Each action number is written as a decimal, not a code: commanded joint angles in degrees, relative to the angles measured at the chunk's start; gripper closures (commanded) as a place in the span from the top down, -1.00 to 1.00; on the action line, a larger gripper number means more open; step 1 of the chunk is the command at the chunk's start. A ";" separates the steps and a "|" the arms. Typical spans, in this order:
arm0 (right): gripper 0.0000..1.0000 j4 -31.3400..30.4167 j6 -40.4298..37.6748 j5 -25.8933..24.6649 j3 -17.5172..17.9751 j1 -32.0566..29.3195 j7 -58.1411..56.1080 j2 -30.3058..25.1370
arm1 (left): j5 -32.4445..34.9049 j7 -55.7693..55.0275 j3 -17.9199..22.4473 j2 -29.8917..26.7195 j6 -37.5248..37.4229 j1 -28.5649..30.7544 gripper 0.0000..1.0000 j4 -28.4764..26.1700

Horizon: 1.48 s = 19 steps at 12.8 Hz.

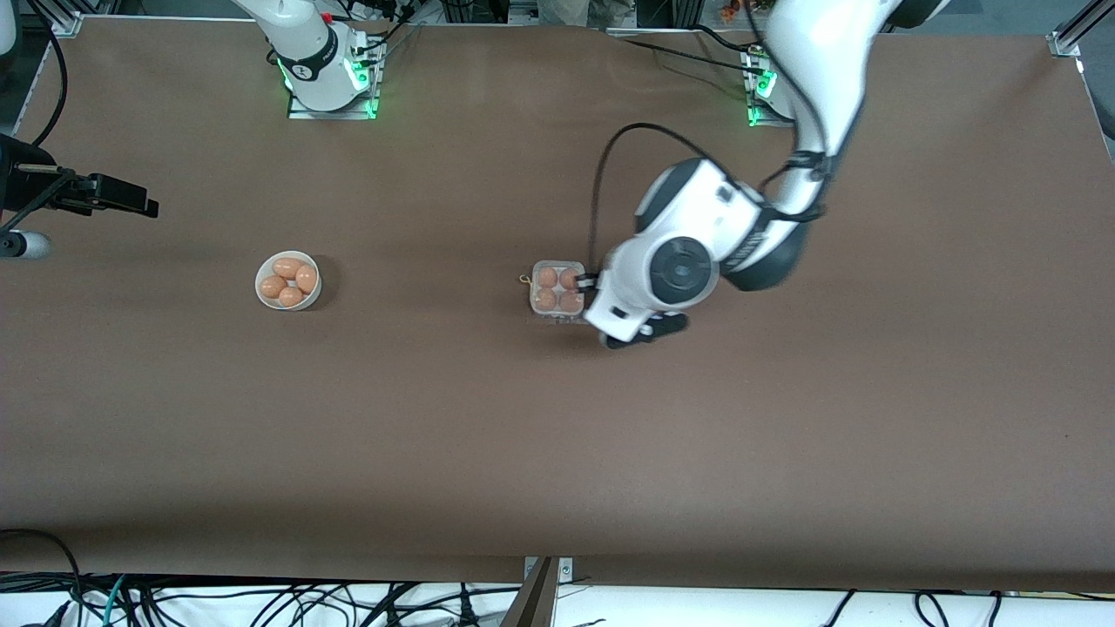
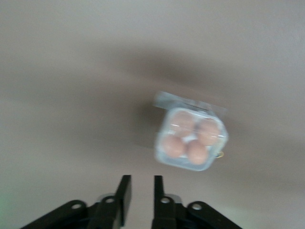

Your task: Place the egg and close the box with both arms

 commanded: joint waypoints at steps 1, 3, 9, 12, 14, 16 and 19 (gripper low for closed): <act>1.00 0.32 -1.17 -0.52 1.31 -1.26 -0.55 -0.68 | 2.94 8.82 0.07 -3.10 -8.43 6.71 0.04 5.71; 1.00 0.32 -1.34 -0.61 1.31 -1.26 -0.64 -0.59 | 4.68 14.46 0.16 -6.87 -8.53 12.95 0.33 5.72; 1.00 0.32 -2.49 -0.70 0.87 -1.34 -0.64 -0.77 | 18.94 28.70 0.25 -7.77 -7.91 19.38 1.00 9.67; 1.00 0.32 -0.38 -0.78 0.70 -1.26 -0.55 -0.42 | 18.94 35.21 0.33 -9.52 -8.00 24.48 1.00 10.03; 1.00 0.32 -0.46 -2.00 0.78 -1.17 -1.42 -0.67 | 18.94 37.94 0.42 -11.10 -8.00 26.68 1.00 9.94; 1.00 0.32 -0.38 -2.45 0.96 -1.17 -4.24 -1.73 | 18.85 39.18 0.42 -14.52 -7.39 27.30 1.00 5.75; 1.00 0.32 -0.82 -2.80 2.45 -0.99 -4.50 -2.17 | 19.11 39.36 1.03 -24.61 1.55 27.13 1.00 -9.79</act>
